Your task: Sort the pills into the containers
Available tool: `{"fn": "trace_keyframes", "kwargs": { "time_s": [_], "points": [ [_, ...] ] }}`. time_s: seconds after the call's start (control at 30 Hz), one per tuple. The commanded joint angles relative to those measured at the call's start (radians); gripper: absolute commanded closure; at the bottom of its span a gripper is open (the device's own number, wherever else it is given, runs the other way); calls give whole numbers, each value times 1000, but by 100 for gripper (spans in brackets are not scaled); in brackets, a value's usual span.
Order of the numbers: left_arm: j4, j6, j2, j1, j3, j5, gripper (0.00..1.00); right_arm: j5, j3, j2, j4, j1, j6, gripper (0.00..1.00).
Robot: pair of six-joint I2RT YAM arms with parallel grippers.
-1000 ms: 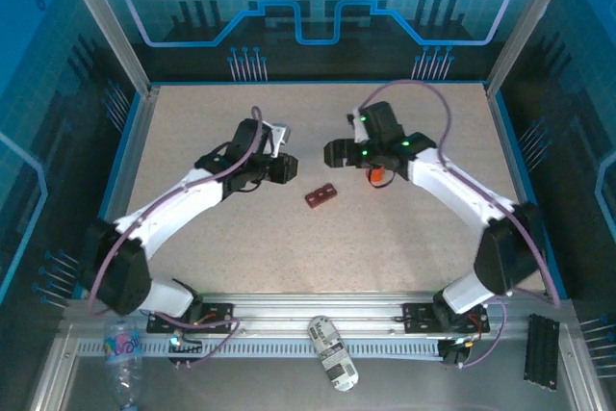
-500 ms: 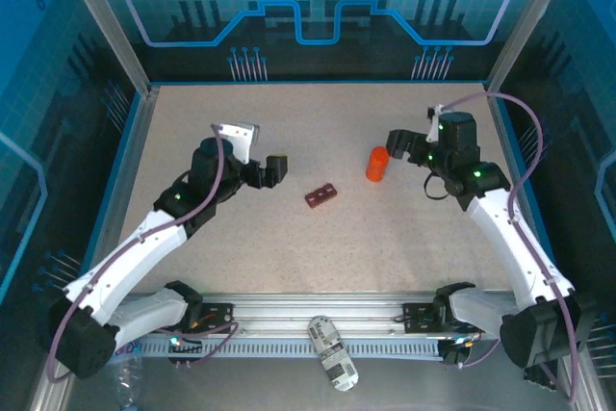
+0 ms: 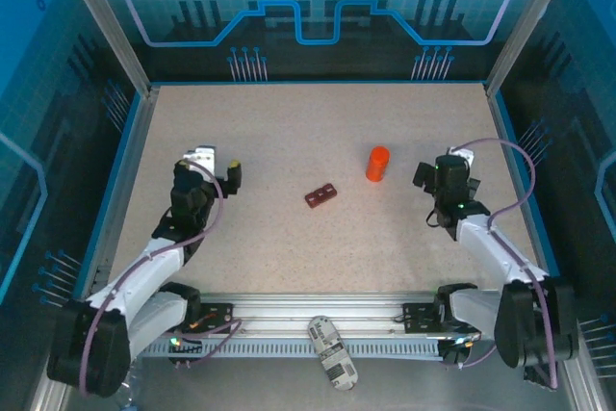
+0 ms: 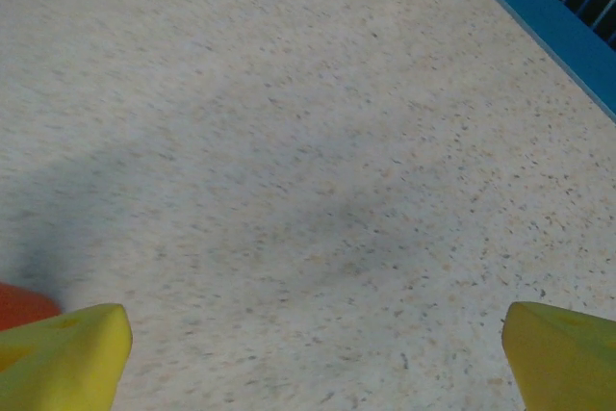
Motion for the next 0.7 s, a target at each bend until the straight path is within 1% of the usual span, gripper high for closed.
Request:
{"fn": "trace_keyframes", "kwargs": {
  "time_s": [0.0,0.03,0.17,0.2,0.23,0.3,0.43,0.47,0.53,0.57,0.6,0.67],
  "points": [
    [192,-11,70,21,-30,36,1,104,-42,67,258,-12,-57,0],
    [226,1,96,21,-34,50,1,106,-59,95,324,-10,-75,0],
    [369,3,202,33,-69,70,1,123,-113,180,489,-10,-94,0],
    [413,3,227,39,-86,75,1,98,-112,180,495,-10,-109,0],
    [439,15,244,42,-97,81,1,88,-118,193,539,-8,-146,0],
    [463,6,282,57,-108,109,1,70,-111,220,588,-5,-195,0],
    [567,13,338,66,-148,170,1,39,-167,298,816,-5,-251,0],
    [563,21,343,66,-143,184,1,17,-164,284,780,-4,-245,0],
    [566,25,343,71,-140,177,1,-21,-164,301,814,-7,-271,0],
    [573,23,355,87,-138,199,1,-58,-148,299,775,-8,-275,0],
    [586,14,381,111,-129,239,1,-100,-142,313,784,-10,-296,0],
    [631,-12,456,143,-118,273,1,-181,-142,328,803,-8,-332,0]
  ]
}}
